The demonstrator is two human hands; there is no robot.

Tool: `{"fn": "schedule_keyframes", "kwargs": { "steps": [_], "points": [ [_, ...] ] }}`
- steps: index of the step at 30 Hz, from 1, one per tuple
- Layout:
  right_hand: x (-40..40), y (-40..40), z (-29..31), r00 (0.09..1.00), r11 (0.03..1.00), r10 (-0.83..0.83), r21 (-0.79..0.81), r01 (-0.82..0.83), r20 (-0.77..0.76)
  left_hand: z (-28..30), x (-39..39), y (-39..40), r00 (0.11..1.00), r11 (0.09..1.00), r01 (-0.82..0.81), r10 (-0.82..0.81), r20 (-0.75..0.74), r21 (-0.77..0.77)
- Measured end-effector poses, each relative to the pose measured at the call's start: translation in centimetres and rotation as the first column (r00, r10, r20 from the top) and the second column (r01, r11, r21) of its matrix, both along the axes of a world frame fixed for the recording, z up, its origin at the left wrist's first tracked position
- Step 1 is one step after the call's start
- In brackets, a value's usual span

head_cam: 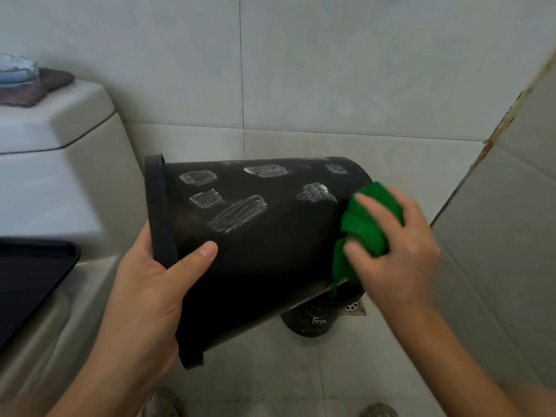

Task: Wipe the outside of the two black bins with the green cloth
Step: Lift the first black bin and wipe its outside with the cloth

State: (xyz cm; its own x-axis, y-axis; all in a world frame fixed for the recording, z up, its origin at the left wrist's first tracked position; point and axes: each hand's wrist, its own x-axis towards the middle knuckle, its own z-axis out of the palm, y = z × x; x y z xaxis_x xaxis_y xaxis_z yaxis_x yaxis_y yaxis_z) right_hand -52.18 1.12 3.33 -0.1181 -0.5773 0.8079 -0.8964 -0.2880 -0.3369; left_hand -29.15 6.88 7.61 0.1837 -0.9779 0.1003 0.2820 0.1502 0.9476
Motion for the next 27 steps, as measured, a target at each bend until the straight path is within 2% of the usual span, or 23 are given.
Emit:
{"fn": "schedule_keyframes", "kwargs": {
  "steps": [1,3,6,8,9,11,13,14,17,19,20,21,22,23,25,27],
  "points": [
    [-0.5,-0.4,0.1,0.994,0.998,-0.044,0.048,0.04,0.096,-0.1,0.0,0.0,1.0,1.0,-0.002,0.002,0.015,-0.007],
    [-0.1,-0.2,-0.3,0.985,0.995,-0.079,0.077,0.068,0.151,-0.1,-0.2,0.1,0.999,1.0,0.001,0.0,0.038,-0.022],
    [2.0,1.3,-1.4,0.998,0.998,0.053,-0.018,-0.054,-0.04,-0.1,-0.3,0.0,1.0,1.0,0.001,0.0,0.021,-0.025],
    [2.2,2.0,-1.6,0.97,0.986,0.146,-0.058,-0.159,-0.192,0.0,0.1,-0.1,1.0,1.0,0.013,-0.013,0.001,-0.023],
    [1.6,1.8,-1.5,0.97,0.985,0.145,-0.067,-0.161,-0.196,0.1,0.4,-0.1,1.0,1.0,0.022,-0.022,0.0,-0.021],
    [0.1,0.8,-1.0,0.998,0.997,0.062,-0.04,-0.062,-0.002,0.3,1.0,0.0,0.999,0.999,0.041,-0.04,0.029,-0.027],
    [-0.8,0.1,-0.7,0.976,1.0,-0.028,0.018,0.024,0.216,0.3,1.3,0.1,0.998,0.998,0.041,-0.039,0.057,-0.046],
    [-0.6,0.1,-0.8,0.971,0.999,-0.048,0.036,0.041,0.233,0.3,1.2,0.1,0.997,0.997,0.04,-0.037,0.062,-0.059],
    [1.4,1.3,-1.2,0.998,0.998,0.062,0.011,-0.062,0.018,-0.1,0.7,0.0,0.99,0.992,0.053,-0.038,0.133,-0.11],
    [2.3,2.2,-1.4,0.963,0.978,0.206,0.003,-0.208,-0.173,-0.5,0.6,-0.1,0.984,0.989,0.085,-0.064,0.168,-0.125],
    [2.3,2.2,-1.3,0.946,0.97,0.238,0.015,-0.241,-0.218,-0.7,0.6,-0.2,0.98,0.986,0.1,-0.075,0.184,-0.13],
    [1.8,1.8,-1.1,0.952,0.971,0.237,0.025,-0.237,-0.196,-0.8,0.7,-0.2,0.976,0.984,0.11,-0.081,0.204,-0.137],
    [1.3,1.2,-0.8,0.974,0.979,0.201,0.042,-0.197,-0.101,-0.8,0.8,-0.2,0.972,0.983,0.113,-0.079,0.223,-0.142],
    [0.5,0.6,-0.4,0.99,0.988,0.132,0.077,-0.135,0.041,-0.9,0.9,-0.1,0.969,0.983,0.11,-0.074,0.235,-0.145],
    [-0.9,-0.8,0.1,0.96,0.987,-0.015,0.161,-0.031,0.28,-0.9,0.9,0.0,0.969,0.983,0.11,-0.073,0.238,-0.147],
    [-0.7,-0.8,0.1,0.953,0.983,-0.051,0.183,-0.004,0.298,-1.0,0.7,0.2,0.968,0.982,0.112,-0.073,0.239,-0.151]
  ]
}}
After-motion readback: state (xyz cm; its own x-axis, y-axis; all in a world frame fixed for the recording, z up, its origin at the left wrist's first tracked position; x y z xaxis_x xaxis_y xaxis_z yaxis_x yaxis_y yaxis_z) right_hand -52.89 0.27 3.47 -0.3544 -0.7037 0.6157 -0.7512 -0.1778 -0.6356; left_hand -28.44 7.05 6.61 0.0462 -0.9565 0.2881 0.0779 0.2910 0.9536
